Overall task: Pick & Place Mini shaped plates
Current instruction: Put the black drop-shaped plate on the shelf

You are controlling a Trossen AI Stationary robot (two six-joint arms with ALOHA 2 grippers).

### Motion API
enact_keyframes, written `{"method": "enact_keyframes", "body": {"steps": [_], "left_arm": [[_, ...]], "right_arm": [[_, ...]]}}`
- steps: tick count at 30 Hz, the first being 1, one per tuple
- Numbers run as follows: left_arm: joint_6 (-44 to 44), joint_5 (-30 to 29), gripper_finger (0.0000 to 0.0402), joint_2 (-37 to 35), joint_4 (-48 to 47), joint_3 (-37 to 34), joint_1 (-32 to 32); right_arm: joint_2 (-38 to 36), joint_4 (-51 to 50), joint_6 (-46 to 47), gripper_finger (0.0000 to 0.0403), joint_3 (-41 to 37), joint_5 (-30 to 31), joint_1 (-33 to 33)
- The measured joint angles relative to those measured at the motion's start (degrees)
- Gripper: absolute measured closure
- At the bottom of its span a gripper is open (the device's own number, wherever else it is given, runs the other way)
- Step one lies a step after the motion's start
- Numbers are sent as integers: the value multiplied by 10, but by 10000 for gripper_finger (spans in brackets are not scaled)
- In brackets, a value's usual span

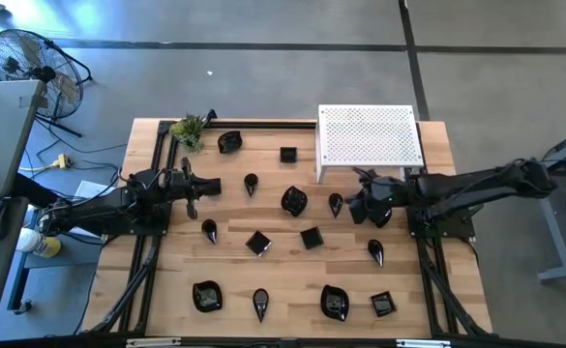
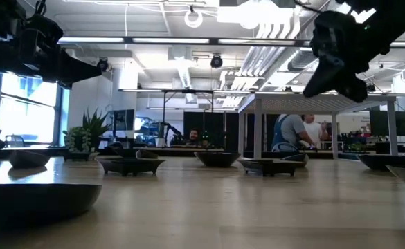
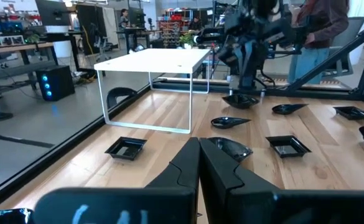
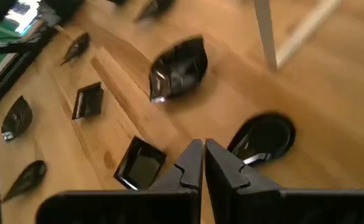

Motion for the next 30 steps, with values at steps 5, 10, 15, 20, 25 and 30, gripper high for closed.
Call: {"method": "enact_keyframes", "body": {"steps": [5,10,15,20,25,30], "left_arm": [[0,0,401,0,0,0,0],[0,3,401,0,0,0,0],[0,9,401,0,0,0,0],[0,11,401,0,-1,0,0],[0,13,401,0,-7,0,0],[0,17,401,0,-9,0,0]], "right_arm": [[63,-20,72,346,0,-2,0],[124,-18,141,312,0,16,-16],[179,-7,161,309,0,16,-42],[226,20,167,309,0,8,-63],[262,34,176,309,0,5,-70],[284,64,172,309,0,11,-69]]}}
